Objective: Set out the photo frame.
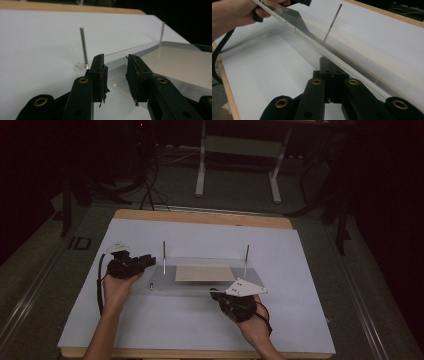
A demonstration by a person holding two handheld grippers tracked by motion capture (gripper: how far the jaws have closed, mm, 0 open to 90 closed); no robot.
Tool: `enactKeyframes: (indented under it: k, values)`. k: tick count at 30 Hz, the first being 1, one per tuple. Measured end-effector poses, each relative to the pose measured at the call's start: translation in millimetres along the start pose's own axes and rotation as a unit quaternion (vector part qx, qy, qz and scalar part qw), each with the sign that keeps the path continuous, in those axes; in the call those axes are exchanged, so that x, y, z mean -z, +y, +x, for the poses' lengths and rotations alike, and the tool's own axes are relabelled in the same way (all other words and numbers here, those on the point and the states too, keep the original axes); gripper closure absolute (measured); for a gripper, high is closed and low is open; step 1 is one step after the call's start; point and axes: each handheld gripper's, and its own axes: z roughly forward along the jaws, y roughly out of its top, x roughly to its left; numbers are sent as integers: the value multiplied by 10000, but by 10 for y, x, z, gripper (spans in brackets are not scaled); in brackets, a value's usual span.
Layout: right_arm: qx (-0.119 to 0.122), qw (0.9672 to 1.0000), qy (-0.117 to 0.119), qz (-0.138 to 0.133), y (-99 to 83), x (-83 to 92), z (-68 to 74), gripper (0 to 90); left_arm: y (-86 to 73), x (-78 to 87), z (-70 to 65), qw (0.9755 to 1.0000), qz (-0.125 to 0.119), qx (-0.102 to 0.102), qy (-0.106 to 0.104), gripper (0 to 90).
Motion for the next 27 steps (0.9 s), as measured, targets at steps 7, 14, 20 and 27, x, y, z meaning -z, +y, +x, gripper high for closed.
enactKeyframes:
  k: [7,14,20,27]
  values:
    - [-12,10000,-3,-9,6,2,-1,900,-4,178,-10,9997,-42,-225,-22,663]
    - [20,10000,-59,-39,45,2,-11,900,-29,205,-12,9992,46,-405,13,642]
    - [71,9999,-93,-84,102,5,-35,900,-2,240,-61,9974,76,-707,-73,616]
    - [60,9999,-43,-69,161,10,-72,900,13,312,-66,9967,-33,-808,-94,626]
